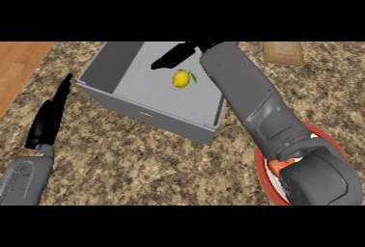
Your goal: Pick the lemon from the plate and place it in the cardboard box
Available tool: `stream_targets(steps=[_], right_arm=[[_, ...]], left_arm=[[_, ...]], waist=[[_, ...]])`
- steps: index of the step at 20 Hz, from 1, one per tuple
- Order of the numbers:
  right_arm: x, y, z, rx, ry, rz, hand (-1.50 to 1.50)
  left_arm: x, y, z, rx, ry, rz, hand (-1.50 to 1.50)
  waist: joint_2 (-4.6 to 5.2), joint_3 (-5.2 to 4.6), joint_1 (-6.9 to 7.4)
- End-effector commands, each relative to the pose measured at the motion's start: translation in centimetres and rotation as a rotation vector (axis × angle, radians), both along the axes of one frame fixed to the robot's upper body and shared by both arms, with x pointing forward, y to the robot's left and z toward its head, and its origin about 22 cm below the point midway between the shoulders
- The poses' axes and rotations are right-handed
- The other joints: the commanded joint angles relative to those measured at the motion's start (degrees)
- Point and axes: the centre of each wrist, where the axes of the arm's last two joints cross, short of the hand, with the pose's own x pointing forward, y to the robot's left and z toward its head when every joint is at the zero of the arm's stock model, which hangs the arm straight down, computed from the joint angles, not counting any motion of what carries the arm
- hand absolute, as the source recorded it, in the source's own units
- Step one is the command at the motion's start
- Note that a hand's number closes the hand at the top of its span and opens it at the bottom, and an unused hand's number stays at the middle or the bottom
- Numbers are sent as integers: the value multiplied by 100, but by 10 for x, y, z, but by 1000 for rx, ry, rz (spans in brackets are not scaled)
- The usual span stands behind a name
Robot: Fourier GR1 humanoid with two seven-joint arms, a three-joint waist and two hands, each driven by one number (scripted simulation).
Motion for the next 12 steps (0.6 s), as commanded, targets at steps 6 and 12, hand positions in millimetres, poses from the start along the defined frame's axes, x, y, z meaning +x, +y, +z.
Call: stream_targets(steps=[6,12], right_arm=[[17,-60,19,160,36,-19,-150],[22,-134,7,151,46,-87,-150]], left_arm=[[-9,23,7,11,1,49,0],[-14,26,1,-1,-2,51,0]], waist=[[-18,5,-234],[28,7,-281]])
